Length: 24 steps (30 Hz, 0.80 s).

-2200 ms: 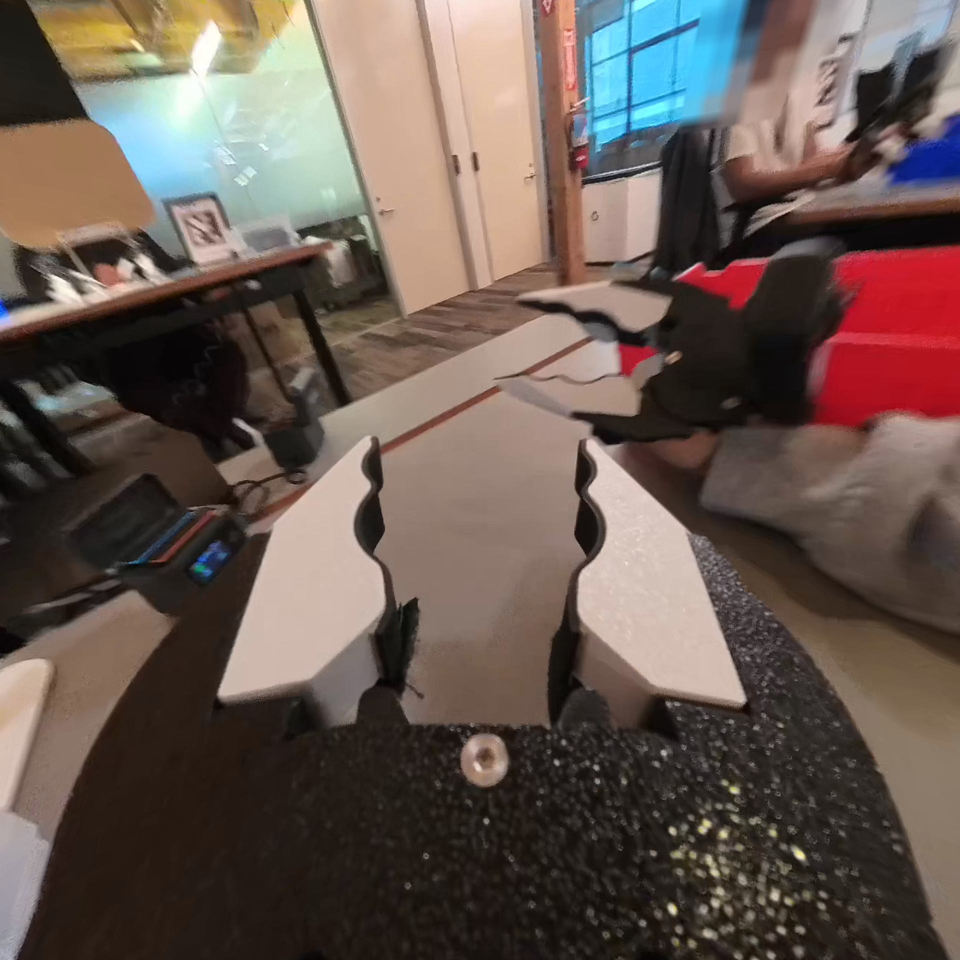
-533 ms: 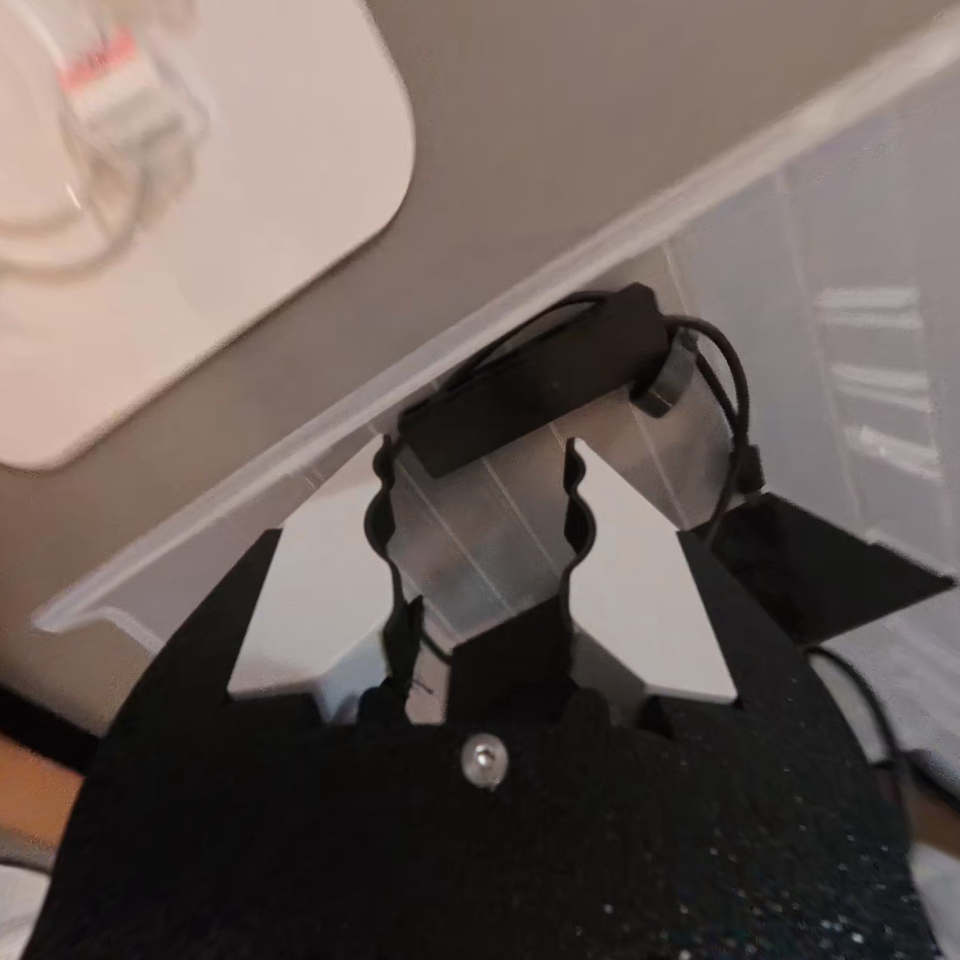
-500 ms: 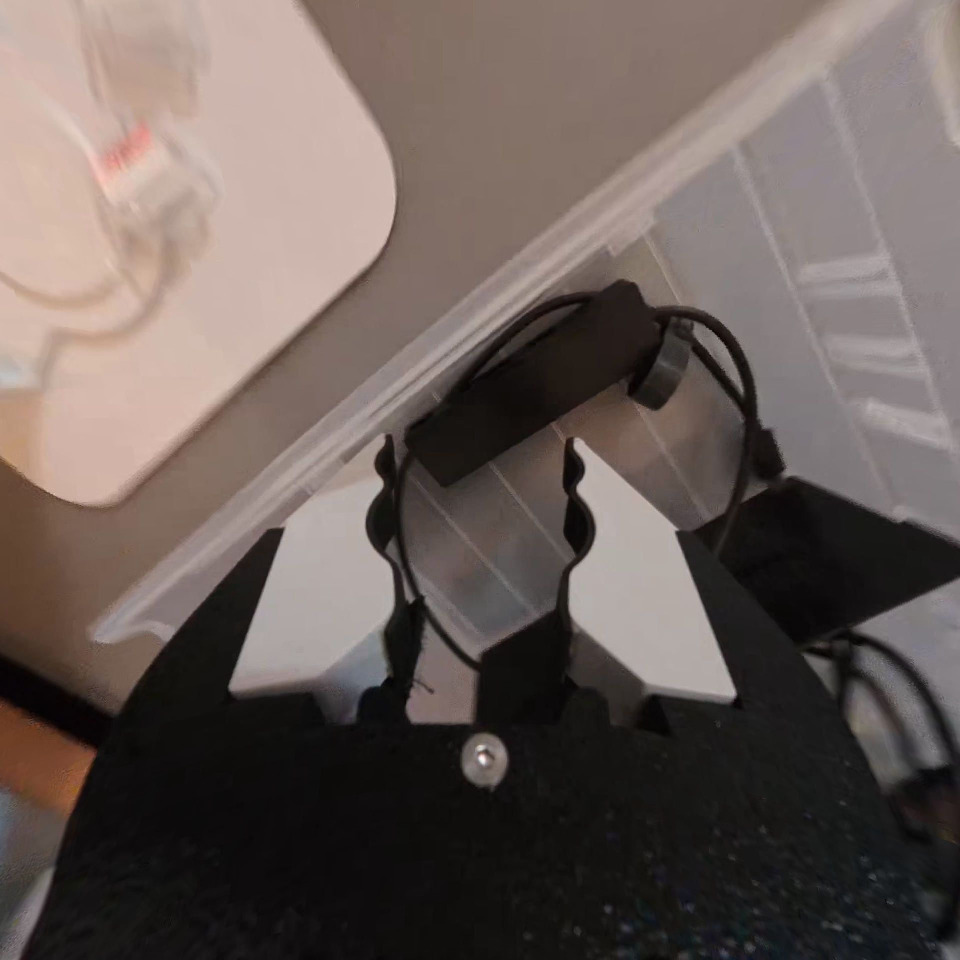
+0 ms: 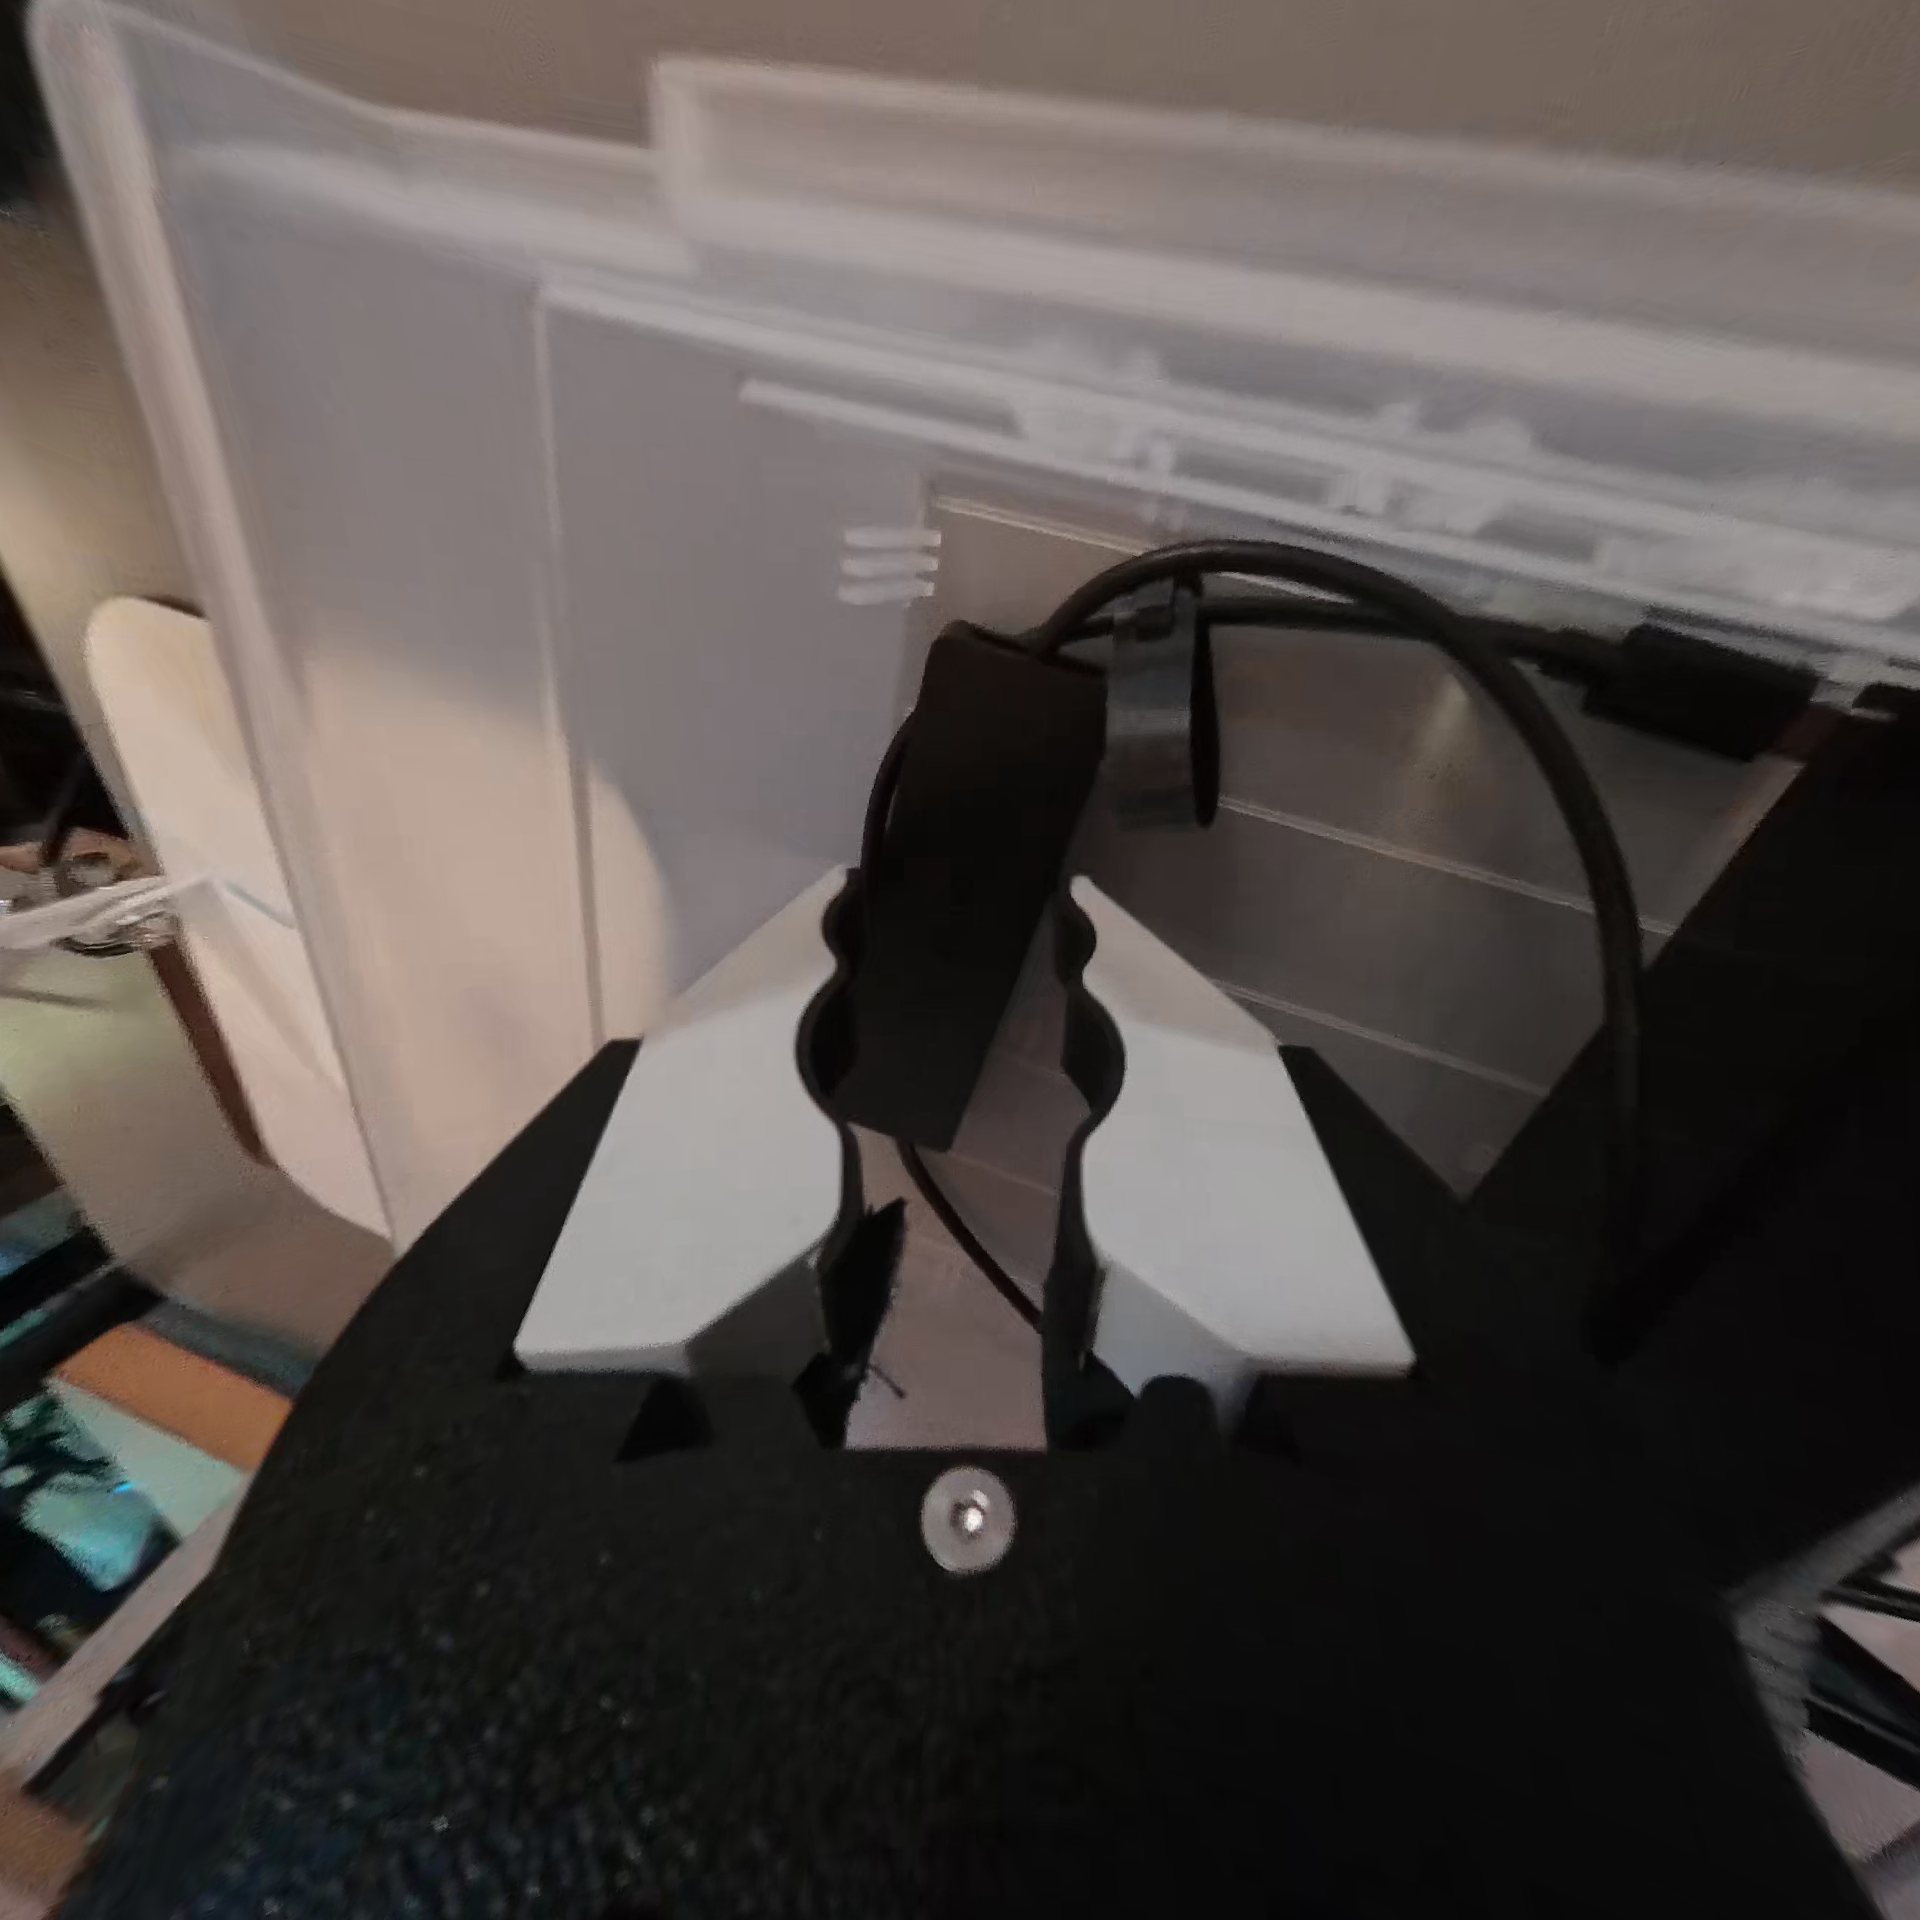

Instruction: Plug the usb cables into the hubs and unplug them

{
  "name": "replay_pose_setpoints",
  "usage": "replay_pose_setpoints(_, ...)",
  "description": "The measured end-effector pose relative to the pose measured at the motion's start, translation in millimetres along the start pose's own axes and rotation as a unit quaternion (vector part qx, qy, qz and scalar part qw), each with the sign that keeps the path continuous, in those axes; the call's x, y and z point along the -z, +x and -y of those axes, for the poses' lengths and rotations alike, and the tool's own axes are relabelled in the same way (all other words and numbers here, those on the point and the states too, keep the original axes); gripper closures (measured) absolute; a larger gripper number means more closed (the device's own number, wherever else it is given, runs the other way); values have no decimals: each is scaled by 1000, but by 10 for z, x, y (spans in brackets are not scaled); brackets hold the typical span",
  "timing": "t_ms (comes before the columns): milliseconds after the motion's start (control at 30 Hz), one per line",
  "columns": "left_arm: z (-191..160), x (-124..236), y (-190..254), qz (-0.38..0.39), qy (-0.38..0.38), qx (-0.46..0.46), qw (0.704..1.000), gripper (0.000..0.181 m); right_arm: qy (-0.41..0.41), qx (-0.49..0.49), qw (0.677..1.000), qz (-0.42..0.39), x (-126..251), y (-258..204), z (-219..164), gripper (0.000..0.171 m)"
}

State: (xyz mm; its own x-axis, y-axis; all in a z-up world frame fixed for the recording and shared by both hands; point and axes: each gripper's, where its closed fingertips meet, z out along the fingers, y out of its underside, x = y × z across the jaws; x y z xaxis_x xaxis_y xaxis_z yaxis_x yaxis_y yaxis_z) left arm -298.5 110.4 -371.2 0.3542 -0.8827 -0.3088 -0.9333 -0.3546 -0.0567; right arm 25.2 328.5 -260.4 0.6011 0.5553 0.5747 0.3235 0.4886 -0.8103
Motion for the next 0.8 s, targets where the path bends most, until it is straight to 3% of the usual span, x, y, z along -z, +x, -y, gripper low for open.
replay_pose_setpoints(100,0,-12,37,-48,-5,29,998,147,-1,0,1000,2,-1,-5,-8,126)
replay_pose_setpoints(200,11,18,184,-112,-7,44,993,119,-3,-4,1000,6,-7,-10,-20,126)
replay_pose_setpoints(300,7,25,244,-120,-19,44,992,106,-4,-7,1000,7,-8,-11,-27,126)
replay_pose_setpoints(400,-13,21,232,-116,-38,51,991,113,-7,-6,1000,11,-10,-25,-34,127)
replay_pose_setpoints(533,-227,95,421,-192,-115,67,972,148,-8,-7,1000,14,-12,-36,-40,127)
replay_pose_setpoints(800,-227,76,422,-161,-89,82,980,149,-11,-10,1000,20,-26,-56,-51,128)
